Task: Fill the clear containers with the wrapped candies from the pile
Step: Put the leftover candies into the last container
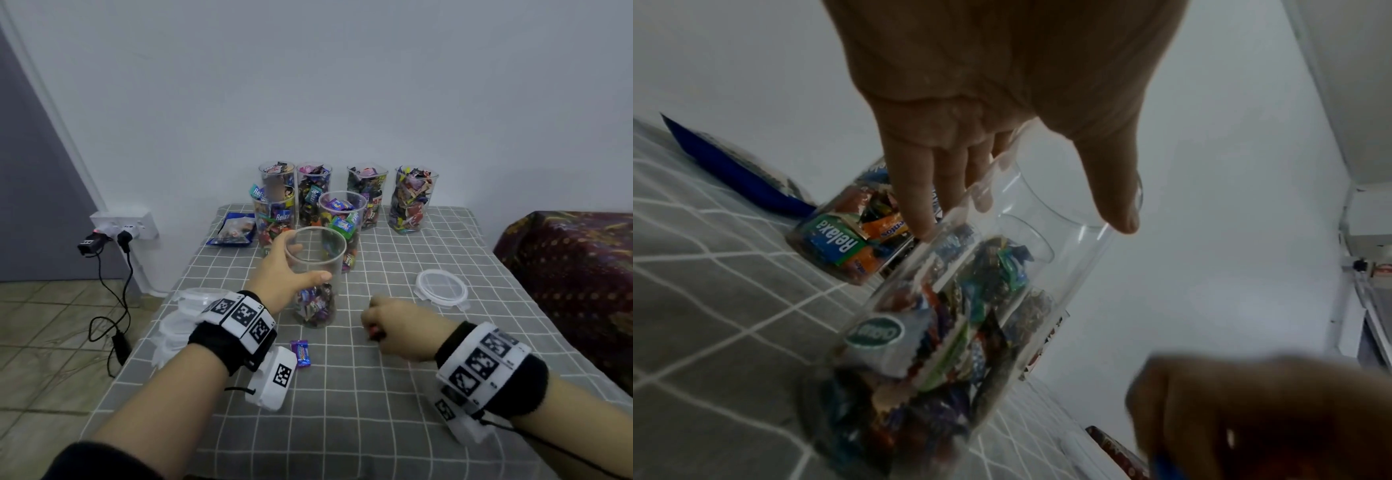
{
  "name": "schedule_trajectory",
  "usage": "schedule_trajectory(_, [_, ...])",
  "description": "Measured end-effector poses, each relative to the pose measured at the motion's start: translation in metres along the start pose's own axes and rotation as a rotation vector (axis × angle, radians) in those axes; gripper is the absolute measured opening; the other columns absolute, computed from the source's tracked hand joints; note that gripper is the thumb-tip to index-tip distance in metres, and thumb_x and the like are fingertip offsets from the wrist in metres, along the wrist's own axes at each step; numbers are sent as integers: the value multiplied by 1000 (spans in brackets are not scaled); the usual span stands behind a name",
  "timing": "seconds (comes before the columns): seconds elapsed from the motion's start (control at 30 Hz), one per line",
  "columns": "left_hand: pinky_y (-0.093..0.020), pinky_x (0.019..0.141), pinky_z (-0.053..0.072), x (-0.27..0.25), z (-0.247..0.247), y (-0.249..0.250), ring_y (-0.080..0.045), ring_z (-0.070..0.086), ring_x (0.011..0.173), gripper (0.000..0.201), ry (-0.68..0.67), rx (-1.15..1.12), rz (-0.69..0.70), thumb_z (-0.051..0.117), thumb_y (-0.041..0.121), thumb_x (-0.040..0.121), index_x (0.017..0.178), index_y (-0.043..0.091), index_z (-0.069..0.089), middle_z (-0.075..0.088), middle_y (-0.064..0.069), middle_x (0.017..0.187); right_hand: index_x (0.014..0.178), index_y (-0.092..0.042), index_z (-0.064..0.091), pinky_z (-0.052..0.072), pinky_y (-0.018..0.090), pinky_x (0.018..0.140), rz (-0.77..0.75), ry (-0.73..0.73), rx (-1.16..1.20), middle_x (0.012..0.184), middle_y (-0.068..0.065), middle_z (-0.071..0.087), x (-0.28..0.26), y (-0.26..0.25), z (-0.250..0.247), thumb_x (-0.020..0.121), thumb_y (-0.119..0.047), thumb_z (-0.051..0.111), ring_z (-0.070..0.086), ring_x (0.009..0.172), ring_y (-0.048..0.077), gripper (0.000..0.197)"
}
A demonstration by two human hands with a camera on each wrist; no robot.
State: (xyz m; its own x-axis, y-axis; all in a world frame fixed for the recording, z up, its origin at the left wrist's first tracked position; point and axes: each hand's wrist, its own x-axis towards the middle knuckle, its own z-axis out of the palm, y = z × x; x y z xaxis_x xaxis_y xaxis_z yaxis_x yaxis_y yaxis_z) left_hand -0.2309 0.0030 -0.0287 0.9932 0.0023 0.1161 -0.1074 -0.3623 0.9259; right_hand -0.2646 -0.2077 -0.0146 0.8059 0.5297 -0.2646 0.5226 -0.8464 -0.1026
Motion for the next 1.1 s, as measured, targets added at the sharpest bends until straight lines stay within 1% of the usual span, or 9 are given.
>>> schedule_trajectory(0.13, [-45, 105, 40, -1, 1, 2, -17, 48, 121, 99, -3, -28, 3, 86, 48, 49, 130, 33, 32, 50, -4, 131, 86, -23, 46, 39, 27, 78, -56, 296, 137, 99, -1, 42, 1, -11, -58, 83, -12, 61, 46, 88, 18, 19])
schedule_trajectory(0.27, [-44, 105, 40, -3, 1, 4, -16, 48, 119, 90, -6, -44, 8, 84, 38, 57, 129, 33, 32, 49, -4, 129, 87, -20, 52, 38, 28, 78, -115, 521, 237, 101, 1, 46, 8, -28, -90, 80, -9, 62, 48, 89, 18, 17])
schedule_trajectory(0.47, [-45, 105, 39, -3, 2, 4, -16, 47, 121, 102, -5, -86, 5, 87, 52, 46, 131, 35, 32, 49, 3, 129, 95, -19, 53, 32, 25, 72, -90, 430, 375, 97, 2, 42, 36, -46, -92, 81, -24, 64, 42, 87, 18, 18])
schedule_trajectory(0.7, [-45, 101, 44, 0, 4, -3, -13, 53, 118, 100, 14, -88, 21, 83, 61, 39, 126, 42, 38, 55, 9, 126, 103, -15, 55, 31, 27, 73, -47, 469, 380, 98, 0, 44, 51, -44, -86, 81, -33, 66, 43, 89, 16, 31])
schedule_trajectory(0.87, [-45, 102, 43, 2, 4, -7, -12, 53, 119, 108, 1, -124, 22, 85, 64, 35, 130, 36, 40, 55, 6, 127, 78, -13, 53, 37, 27, 66, -181, 828, 441, 80, -4, 49, 36, -50, -68, 79, -24, 54, 46, 74, 11, 11])
schedule_trajectory(0.9, [-45, 102, 44, 3, 4, -8, -13, 53, 118, 105, -1, -122, 22, 85, 62, 35, 127, 38, 41, 56, 6, 126, 71, -14, 51, 36, 22, 62, -272, 829, 554, 72, -10, 49, 29, -52, -60, 75, -28, 50, 45, 67, 4, 15])
schedule_trajectory(0.97, [-45, 102, 43, 2, 3, -7, -14, 53, 117, 90, -1, -102, 21, 82, 53, 37, 117, 44, 42, 55, 9, 119, 63, -16, 49, 34, 15, 56, -393, 608, 686, 59, -14, 49, 18, -56, -39, 69, -34, 43, 45, 59, -1, 20])
schedule_trajectory(1.03, [-43, 104, 41, 3, 2, -8, -12, 52, 117, 82, 5, -97, 16, 83, 47, 43, 112, 47, 38, 52, 14, 115, 60, -19, 47, 36, 23, 56, -359, 275, 556, 59, -8, 49, 17, -58, -17, 71, -36, 44, 42, 56, 5, 21])
schedule_trajectory(1.1, [-43, 106, 40, 4, 1, -11, -12, 50, 119, 83, -2, -102, 13, 88, 36, 55, 118, 44, 36, 50, 13, 117, 68, -21, 53, 43, 31, 66, -286, 41, 286, 73, 1, 57, 24, -60, 1, 83, -33, 52, 50, 68, 14, 19])
